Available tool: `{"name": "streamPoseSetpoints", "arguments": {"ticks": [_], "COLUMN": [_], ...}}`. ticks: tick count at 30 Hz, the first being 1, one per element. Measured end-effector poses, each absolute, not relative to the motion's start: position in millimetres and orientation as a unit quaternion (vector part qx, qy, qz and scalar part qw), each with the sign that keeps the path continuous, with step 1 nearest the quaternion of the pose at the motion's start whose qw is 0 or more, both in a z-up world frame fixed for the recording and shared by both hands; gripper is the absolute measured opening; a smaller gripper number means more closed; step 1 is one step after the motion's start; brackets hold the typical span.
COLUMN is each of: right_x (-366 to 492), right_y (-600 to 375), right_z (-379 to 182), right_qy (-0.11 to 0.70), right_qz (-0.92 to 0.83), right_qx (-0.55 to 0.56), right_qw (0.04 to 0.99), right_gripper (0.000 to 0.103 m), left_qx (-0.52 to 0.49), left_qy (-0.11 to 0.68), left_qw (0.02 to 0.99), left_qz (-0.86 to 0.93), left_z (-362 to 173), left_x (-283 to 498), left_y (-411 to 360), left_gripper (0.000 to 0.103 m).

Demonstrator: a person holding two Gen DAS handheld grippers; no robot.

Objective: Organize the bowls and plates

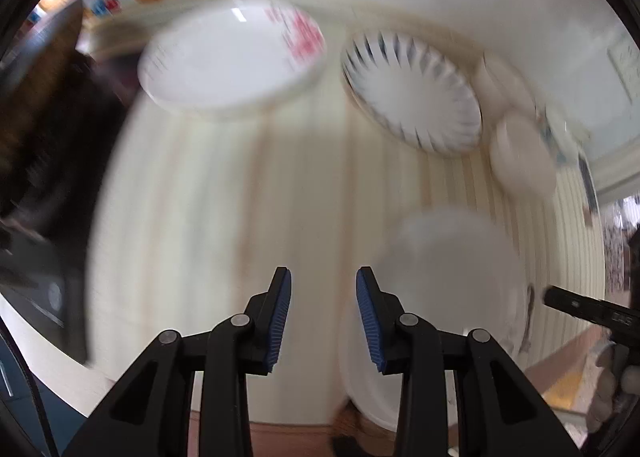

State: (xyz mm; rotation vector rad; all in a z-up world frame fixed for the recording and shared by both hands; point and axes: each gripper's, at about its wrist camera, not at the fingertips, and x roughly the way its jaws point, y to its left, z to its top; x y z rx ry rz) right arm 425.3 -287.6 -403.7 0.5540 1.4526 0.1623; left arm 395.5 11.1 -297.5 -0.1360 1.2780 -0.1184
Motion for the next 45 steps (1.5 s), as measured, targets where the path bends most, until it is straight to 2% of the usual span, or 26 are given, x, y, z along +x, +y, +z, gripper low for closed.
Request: {"name": "streamPoseSetpoints", "arguments": {"ticks": [1,2,3,5,6,13,20,28,33,36,38,45], "right_x": [425.9,426.0,427.4,439.8,446.6,544.4,658.4,733.0,752.6,764.6,769.5,763.8], "right_y": [-287.9,-287.9,-286.3,-268.3,-260.1,-164.9,-93.2,-62.7,-57.5,-51.1,-46.0,-50.3], "right_z": [-390.5,-377.0,-367.9,-341.3,-334.3,-316.6,-352.0,-405.6,-426.7,-437.5,-443.5,-442.4], "right_qy": [0.643,0.631,0.622,0.596,0.591,0.577,0.590,0.605,0.606,0.607,0.605,0.590], "right_qz": [0.068,0.067,0.068,0.076,0.082,0.144,0.166,0.154,0.173,0.191,0.205,0.216], "right_qx": [0.254,0.259,0.261,0.259,0.257,0.208,0.145,0.092,0.098,0.101,0.107,0.107], "right_qw": [0.719,0.729,0.735,0.756,0.760,0.777,0.776,0.776,0.770,0.765,0.762,0.771], "right_gripper": [0.020,0.028,0.034,0.052,0.054,0.054,0.054,0.054,0.048,0.033,0.017,0.014], "left_qx": [-0.061,-0.059,-0.056,-0.055,-0.058,-0.088,-0.072,-0.075,-0.120,-0.123,-0.120,-0.129], "left_qy": [0.583,0.577,0.571,0.565,0.566,0.574,0.574,0.589,0.603,0.600,0.592,0.571], "left_qw": [0.809,0.814,0.818,0.823,0.822,0.813,0.810,0.796,0.779,0.781,0.788,0.803], "left_qz": [-0.046,-0.043,-0.037,-0.021,-0.013,0.048,0.096,0.118,0.118,0.118,0.121,0.111], "left_z": [-287.8,-284.8,-282.7,-285.1,-289.7,-320.9,-343.8,-362.8,-379.5,-383.5,-384.5,-381.9], "left_x": [402.7,410.0,418.4,440.0,452.2,505.8,532.0,547.5,564.3,570.7,571.9,561.4], "left_y": [21.8,31.9,39.5,58.4,64.3,117.8,124.1,123.1,140.7,144.4,145.8,149.0], "left_gripper": [0.036,0.041,0.042,0.043,0.043,0.043,0.043,0.043,0.043,0.043,0.041,0.040]}}
